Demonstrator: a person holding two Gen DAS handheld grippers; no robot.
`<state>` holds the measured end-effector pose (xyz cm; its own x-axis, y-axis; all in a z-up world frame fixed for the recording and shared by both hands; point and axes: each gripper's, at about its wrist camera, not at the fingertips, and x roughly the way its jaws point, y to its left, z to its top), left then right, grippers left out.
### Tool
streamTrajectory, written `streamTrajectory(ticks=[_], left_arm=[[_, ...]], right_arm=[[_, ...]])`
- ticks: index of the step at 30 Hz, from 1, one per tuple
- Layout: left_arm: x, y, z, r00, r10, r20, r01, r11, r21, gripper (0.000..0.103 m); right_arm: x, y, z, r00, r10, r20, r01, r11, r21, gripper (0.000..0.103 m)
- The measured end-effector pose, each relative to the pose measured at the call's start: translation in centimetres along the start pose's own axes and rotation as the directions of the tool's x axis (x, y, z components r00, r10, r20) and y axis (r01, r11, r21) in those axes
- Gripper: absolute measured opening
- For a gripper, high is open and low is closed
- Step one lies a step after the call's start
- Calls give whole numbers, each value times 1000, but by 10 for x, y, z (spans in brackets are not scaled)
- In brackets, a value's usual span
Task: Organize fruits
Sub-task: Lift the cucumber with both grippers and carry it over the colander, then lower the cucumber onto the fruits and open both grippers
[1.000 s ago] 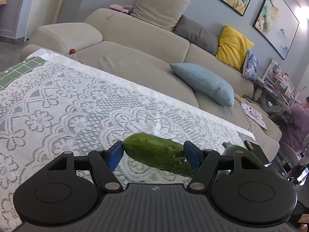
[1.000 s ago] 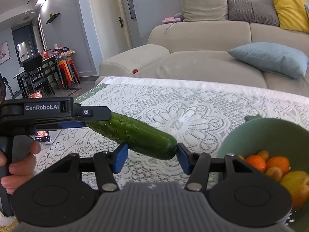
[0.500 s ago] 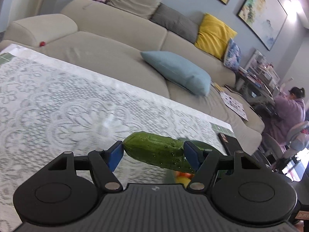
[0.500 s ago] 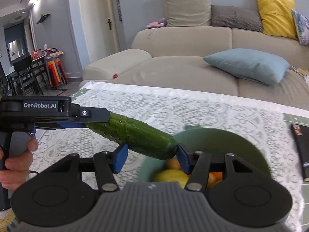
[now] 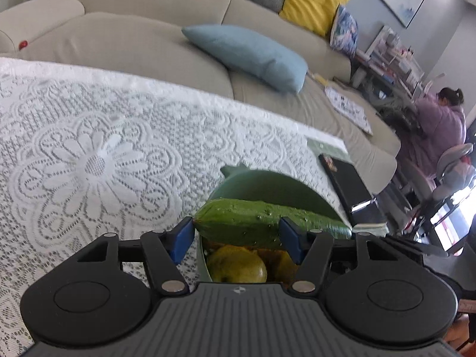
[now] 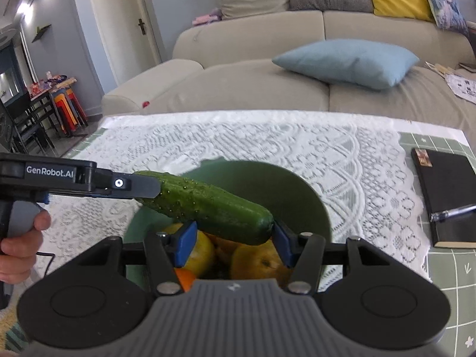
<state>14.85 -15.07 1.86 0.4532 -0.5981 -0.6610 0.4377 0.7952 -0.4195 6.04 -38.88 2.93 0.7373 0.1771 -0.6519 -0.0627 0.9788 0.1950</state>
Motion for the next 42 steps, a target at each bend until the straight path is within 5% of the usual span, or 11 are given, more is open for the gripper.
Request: streamTrajectory(ticks=[3,6,20,26,31,42], left_arm=[[3,-1,-4,1000,-2,-16,2,1000,20,68],[3,-6,-4,1000,13,-22,-12,998,63,68],[-14,-32,-19,997,72,31,-78,945,318,58],[-43,-54,-34,984,98,149,-156,877,454,60],[-70,-62,-45,957,141,254,-253,835,489,74],[-121,-48,-65,887,190,421,-379,821,428,91]], right_arm=[[6,-4,0,1000,-27,-5,27,1000,6,53],[8,-6,5,999,-45,5,45,999,-3,40],[23,14,8,988,-147,-45,141,984,-109,42],[-1,30,14,990,-138,6,138,985,-107,63],[-26,52,17,990,-123,68,131,983,-130,80],[-75,96,-3,954,-129,271,165,980,-111,97]])
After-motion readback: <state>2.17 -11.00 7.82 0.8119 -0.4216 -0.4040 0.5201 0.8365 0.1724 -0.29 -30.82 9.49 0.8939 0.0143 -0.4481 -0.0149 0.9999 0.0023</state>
